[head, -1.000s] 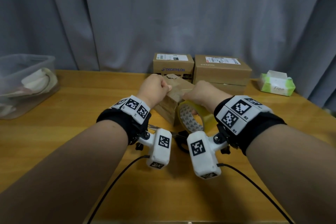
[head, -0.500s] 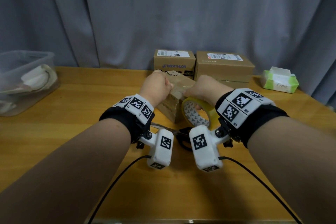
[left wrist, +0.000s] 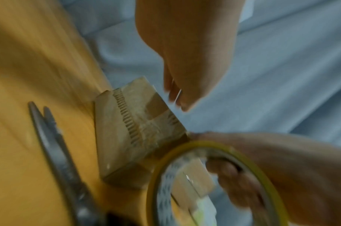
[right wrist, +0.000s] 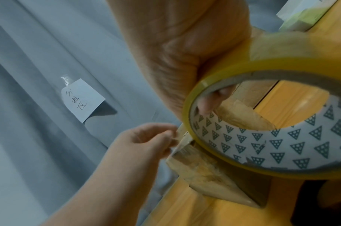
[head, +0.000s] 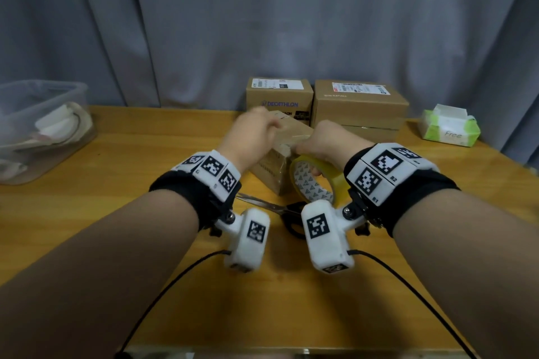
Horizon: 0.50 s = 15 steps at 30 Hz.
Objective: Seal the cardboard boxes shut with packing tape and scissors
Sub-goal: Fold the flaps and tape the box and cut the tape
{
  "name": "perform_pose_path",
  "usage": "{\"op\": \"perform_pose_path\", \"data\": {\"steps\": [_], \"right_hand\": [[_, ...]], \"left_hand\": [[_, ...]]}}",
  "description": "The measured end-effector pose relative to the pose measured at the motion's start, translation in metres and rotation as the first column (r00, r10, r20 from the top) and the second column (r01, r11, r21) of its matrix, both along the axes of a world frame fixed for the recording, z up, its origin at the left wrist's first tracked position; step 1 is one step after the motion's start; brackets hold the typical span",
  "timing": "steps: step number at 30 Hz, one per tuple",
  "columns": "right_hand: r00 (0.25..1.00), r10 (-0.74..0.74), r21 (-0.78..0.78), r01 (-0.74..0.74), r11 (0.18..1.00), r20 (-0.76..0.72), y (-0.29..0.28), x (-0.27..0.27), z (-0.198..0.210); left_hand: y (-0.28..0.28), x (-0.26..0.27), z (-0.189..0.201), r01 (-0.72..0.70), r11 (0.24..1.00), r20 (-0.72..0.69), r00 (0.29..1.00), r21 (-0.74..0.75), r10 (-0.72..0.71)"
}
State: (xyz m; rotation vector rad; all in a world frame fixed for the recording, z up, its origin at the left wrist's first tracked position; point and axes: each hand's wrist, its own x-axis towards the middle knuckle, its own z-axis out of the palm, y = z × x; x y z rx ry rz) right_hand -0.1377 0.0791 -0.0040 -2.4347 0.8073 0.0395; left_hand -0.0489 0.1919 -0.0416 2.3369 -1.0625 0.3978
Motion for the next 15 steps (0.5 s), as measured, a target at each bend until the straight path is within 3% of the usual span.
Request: {"op": "perform_pose_path", "data": {"steps": [2,5,8,11,13,15], "right_hand": [[1.000,0.008,0.060,-0.009,0.998,0.025,0.000,-0.004,0.002],[0.992,0.066,0.179,-0.085,0.980,0.106,0.005,-0.014,0.005],[0.992,0.075,0.202,-0.095,0.975,0.102,-0.001,-0.021,0.005],[0.975,0.128,-0.084,-0.114,0.990,0.183,-0.023,-0.018,0.005],[0.924,0.266,-0.286,-0.186,0.940,0.274,-0.035,-0.013,0.006],[0.879,0.402,-0.299,-0.323,0.898,0.257,-0.043,-0.007,0.005]], "left_hand": [[0.000,-0.011,-0.009,0.113,0.986,0.018,0.993,0.123,-0.116],[0.004,-0.017,-0.015,0.119,0.981,-0.023,0.993,0.153,-0.117],[0.004,-0.017,-0.011,0.130,0.977,-0.097,0.989,0.167,-0.115],[0.005,-0.011,-0.005,0.190,0.962,-0.189,0.970,0.194,-0.153],[0.006,-0.003,-0.002,0.250,0.945,-0.243,0.950,0.209,-0.198],[0.004,0.005,0.000,0.301,0.920,-0.267,0.935,0.250,-0.233]]}}
